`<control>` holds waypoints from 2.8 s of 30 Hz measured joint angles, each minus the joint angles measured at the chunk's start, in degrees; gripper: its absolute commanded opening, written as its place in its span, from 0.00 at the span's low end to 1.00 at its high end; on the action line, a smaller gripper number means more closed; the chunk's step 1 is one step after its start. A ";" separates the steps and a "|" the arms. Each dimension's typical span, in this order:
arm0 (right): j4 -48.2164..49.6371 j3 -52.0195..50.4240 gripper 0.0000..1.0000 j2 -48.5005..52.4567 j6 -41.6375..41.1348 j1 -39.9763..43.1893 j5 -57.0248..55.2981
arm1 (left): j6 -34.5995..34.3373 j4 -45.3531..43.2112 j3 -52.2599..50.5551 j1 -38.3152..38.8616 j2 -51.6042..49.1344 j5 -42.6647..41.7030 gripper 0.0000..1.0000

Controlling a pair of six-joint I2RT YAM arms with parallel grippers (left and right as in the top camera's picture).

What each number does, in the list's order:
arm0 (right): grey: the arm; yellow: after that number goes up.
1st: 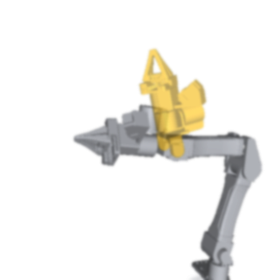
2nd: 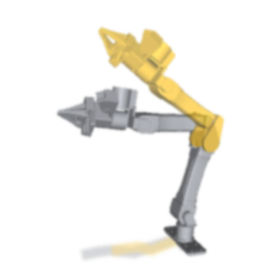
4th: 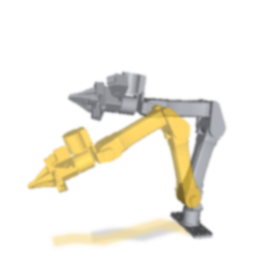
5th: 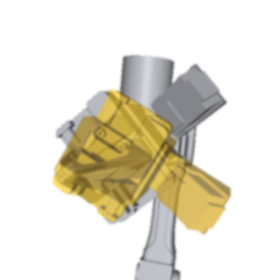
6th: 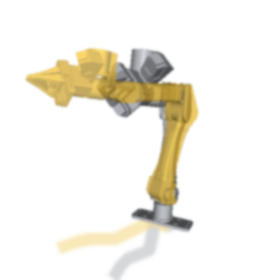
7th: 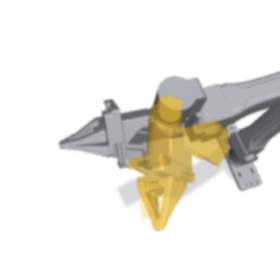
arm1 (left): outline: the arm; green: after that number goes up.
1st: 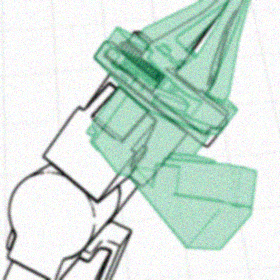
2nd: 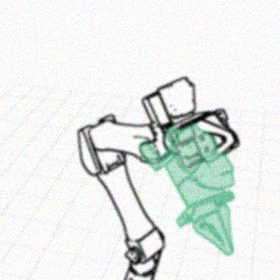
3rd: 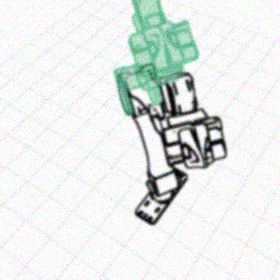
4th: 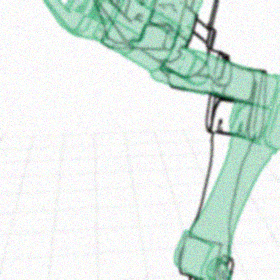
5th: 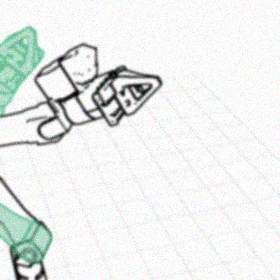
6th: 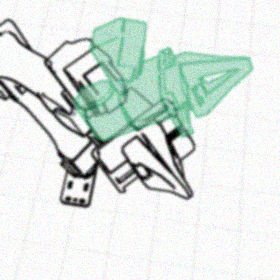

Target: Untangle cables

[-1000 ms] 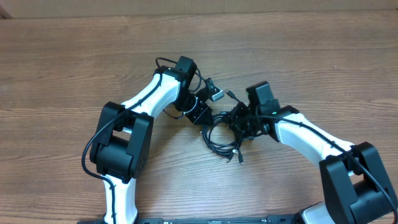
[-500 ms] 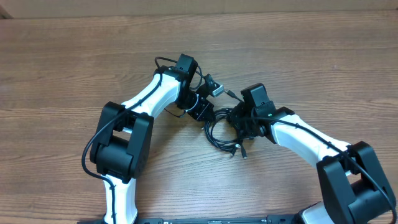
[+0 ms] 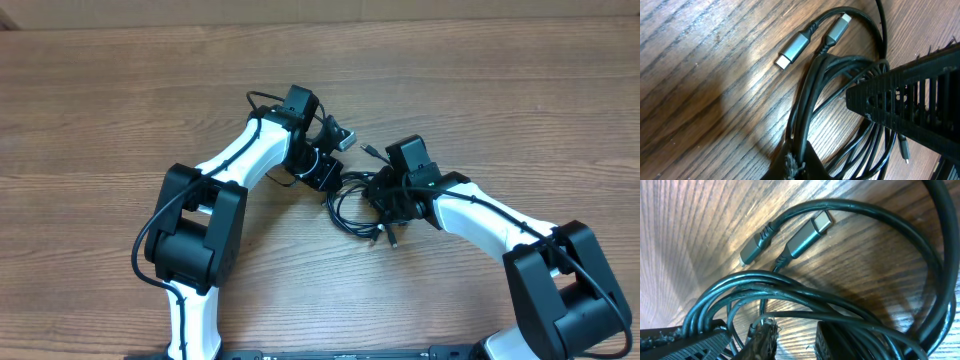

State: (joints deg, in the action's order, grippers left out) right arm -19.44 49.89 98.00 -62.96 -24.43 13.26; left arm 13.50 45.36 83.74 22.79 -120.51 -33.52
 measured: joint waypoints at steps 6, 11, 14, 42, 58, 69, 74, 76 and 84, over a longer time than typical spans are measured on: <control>3.61 0.00 0.25 0.02 -0.02 -1.07 -0.24 | -0.13 -0.39 0.00 0.28 0.00 1.05 0.04; 4.76 0.00 0.25 0.02 0.00 -3.56 -1.70 | -1.38 -0.44 0.00 1.25 0.00 3.72 0.04; 4.81 0.00 0.25 0.02 -0.48 -5.66 -3.52 | -1.88 -0.46 0.00 1.62 0.00 5.62 0.04; 11.96 0.02 0.04 4.76 -3.04 -7.34 -12.46 | -4.61 -0.48 0.00 1.99 0.00 11.85 0.04; 11.89 0.02 0.04 -0.52 -0.42 -1.36 -1.33 | -3.89 0.07 0.00 1.99 0.00 11.91 0.04; 11.26 0.02 0.04 -5.11 0.87 4.46 2.34 | 0.57 2.01 0.00 1.99 0.07 8.57 0.04; 11.04 0.02 0.04 -5.11 0.92 6.49 -0.70 | 5.09 3.34 0.00 1.99 0.09 4.04 0.04; 10.75 0.02 0.23 -5.11 0.96 6.82 -2.01 | 6.67 3.67 0.00 1.99 0.09 2.32 0.04; 2.97 0.02 0.80 -5.11 1.62 6.82 -7.82 | 9.03 4.66 0.00 1.99 0.81 -0.42 0.04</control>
State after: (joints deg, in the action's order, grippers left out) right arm -16.47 49.91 92.88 -61.34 -17.61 5.43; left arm 22.52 50.02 83.74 24.77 -119.70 -33.93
